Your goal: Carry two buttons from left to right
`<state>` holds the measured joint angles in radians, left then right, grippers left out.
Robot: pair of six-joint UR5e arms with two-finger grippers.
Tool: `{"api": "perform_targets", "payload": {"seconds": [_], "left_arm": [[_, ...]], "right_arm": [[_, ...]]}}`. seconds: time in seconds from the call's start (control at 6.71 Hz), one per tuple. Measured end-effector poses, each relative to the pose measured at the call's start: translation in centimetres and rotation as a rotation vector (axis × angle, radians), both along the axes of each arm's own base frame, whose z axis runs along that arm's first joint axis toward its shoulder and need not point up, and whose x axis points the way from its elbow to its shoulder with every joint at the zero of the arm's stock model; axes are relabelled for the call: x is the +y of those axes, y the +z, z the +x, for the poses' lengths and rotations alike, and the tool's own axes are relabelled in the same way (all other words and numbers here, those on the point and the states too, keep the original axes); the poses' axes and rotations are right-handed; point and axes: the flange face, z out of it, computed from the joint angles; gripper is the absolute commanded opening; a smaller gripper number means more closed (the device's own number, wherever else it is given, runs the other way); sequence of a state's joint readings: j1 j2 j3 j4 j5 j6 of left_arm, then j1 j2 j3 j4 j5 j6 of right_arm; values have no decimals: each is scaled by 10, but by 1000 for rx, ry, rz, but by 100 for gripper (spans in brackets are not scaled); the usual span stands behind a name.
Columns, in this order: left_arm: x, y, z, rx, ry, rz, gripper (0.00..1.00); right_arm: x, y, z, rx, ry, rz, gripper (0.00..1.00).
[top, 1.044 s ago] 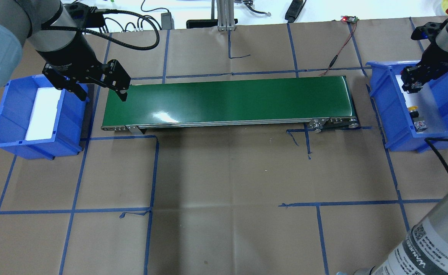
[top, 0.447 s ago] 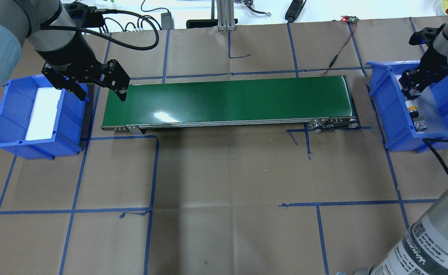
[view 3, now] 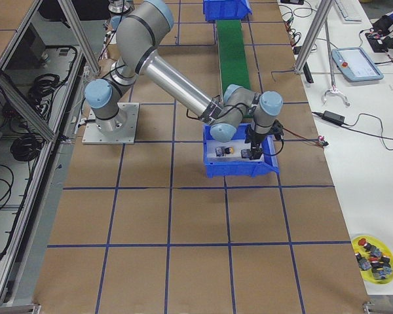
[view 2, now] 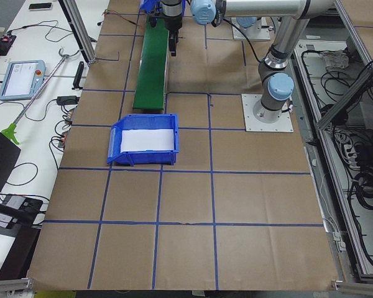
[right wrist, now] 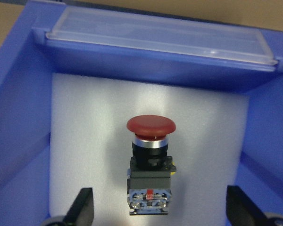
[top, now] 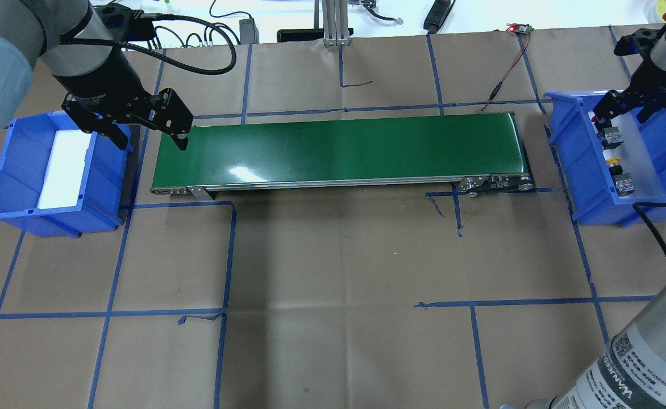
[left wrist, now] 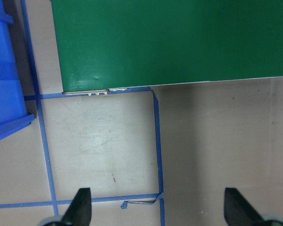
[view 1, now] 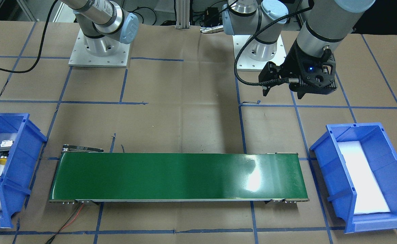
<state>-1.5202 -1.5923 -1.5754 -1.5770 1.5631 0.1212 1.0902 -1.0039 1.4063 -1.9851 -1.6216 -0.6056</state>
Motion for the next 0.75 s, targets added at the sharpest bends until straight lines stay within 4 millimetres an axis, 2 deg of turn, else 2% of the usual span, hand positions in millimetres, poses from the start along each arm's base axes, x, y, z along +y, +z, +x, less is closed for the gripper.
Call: {"api": "perform_targets", "payload": {"seconds": [0.15,0.3,0.45,0.6,0.75], "left_arm": [[0,0,0,0,0,0,100],[0,0,0,0,-1,0,100],[0,0,-1,0,-1,0,100],[0,0,-1,0,0,0,100],[0,0,-1,0,0,0,100]], "right_arm": [[-2,30,3,16,-10,-23,100],[0,62,15,19,-43,-32,100],[8,104,45,18,-100,-39,100],[26,151,89,14,-164,-47,100],[49,190,143,6,-205,-49,100]]}}
